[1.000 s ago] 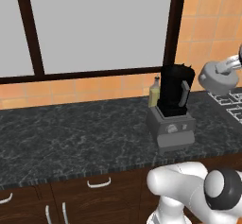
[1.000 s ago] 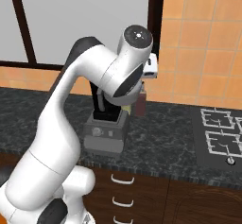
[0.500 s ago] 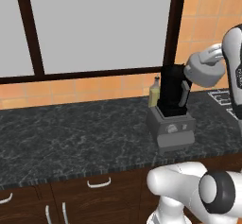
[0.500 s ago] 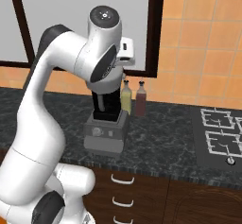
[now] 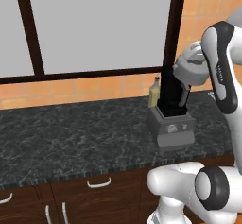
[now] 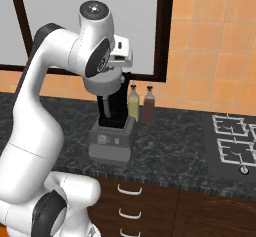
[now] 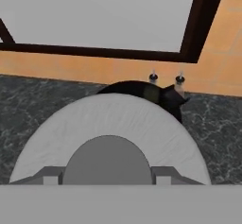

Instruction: Close the lid blender by securely placing the lid on top.

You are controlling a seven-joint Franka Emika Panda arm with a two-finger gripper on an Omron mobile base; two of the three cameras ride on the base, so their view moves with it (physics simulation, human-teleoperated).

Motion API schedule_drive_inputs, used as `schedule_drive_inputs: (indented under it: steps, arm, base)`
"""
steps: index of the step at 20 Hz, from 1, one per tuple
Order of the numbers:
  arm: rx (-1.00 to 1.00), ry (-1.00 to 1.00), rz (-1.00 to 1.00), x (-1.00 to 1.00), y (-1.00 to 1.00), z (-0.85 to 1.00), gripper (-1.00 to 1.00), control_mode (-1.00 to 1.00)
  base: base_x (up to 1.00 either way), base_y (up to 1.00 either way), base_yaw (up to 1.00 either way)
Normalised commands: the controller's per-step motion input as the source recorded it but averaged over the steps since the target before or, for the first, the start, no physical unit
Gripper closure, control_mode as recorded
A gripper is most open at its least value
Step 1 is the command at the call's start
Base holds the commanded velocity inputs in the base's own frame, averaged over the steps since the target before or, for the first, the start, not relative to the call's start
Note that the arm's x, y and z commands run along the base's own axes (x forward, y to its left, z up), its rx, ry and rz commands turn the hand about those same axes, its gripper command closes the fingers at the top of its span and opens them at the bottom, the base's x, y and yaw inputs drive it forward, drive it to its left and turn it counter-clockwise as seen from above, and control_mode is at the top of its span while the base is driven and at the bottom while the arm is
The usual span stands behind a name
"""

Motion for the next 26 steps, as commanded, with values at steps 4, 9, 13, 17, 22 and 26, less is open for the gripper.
schedule_drive_inputs:
  steps: [4,9,13,17,22,26]
  arm:
    - [0.00,0.11,-0.08,0.40,0.00,0.07,1.00,-1.00]
    - [0.00,0.10,-0.07,0.39,0.00,0.14,1.00,-1.00]
    - [0.00,0.02,-0.05,0.34,0.00,0.11,1.00,-1.00]
    - [0.00,0.00,-0.04,0.25,0.00,0.04,1.00,-1.00]
    - [0.00,0.00,-0.04,0.15,0.00,0.10,1.00,-1.00]
    - [0.00,0.00,-0.03,0.00,0.00,0.36,1.00,-1.00]
  base:
    - [0.00,0.00,0.00]
    - [0.00,0.00,0.00]
    - [0.00,0.00,0.00]
    - [0.00,0.00,0.00]
    - [0.00,0.00,0.00]
    - [0.00,0.00,0.00]
